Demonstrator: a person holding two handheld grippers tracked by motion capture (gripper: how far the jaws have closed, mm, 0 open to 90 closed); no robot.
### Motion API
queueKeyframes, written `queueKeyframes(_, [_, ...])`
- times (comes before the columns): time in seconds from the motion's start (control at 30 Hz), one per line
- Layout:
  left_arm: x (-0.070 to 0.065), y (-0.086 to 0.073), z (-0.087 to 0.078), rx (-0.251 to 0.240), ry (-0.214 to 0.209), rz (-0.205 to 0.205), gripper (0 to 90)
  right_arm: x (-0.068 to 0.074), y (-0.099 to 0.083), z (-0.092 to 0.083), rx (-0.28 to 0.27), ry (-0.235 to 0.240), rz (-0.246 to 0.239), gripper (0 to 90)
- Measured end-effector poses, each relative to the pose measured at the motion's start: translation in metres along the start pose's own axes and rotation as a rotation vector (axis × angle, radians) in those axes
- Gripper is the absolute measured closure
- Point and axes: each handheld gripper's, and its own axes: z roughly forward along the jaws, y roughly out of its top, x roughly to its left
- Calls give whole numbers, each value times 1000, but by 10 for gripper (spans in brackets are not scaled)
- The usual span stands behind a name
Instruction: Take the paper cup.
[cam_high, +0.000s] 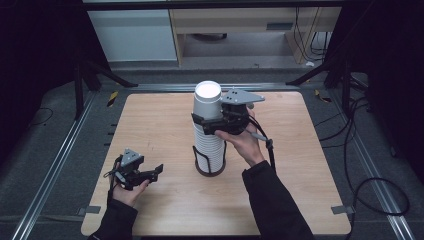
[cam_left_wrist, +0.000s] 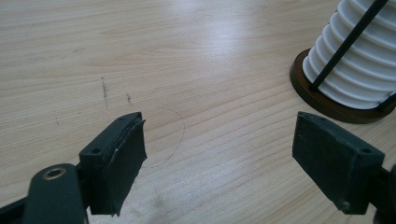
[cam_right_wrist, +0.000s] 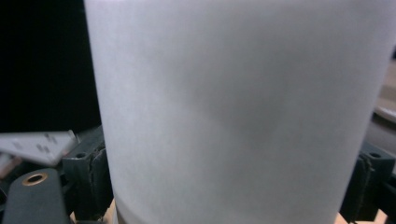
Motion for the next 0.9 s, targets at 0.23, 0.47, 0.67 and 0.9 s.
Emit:
queueKeyframes(0.23, [0, 0, -1, -3, -3, 1, 167, 3, 23, -10, -14, -10, -43, 134])
queueKeyframes(0.47, [1, 1, -3, -9, -1, -3, 169, 5, 42, -17, -28, -13, -83, 142])
queueKeyframes(0.67, [1, 2, -4, -13, -3, 0, 170, 6, 60, -29, -66, -17, -99, 144])
queueKeyframes(0.9, [1, 3, -5, -17, -9, 7, 170, 6, 76, -43, -101, -31, -122, 146])
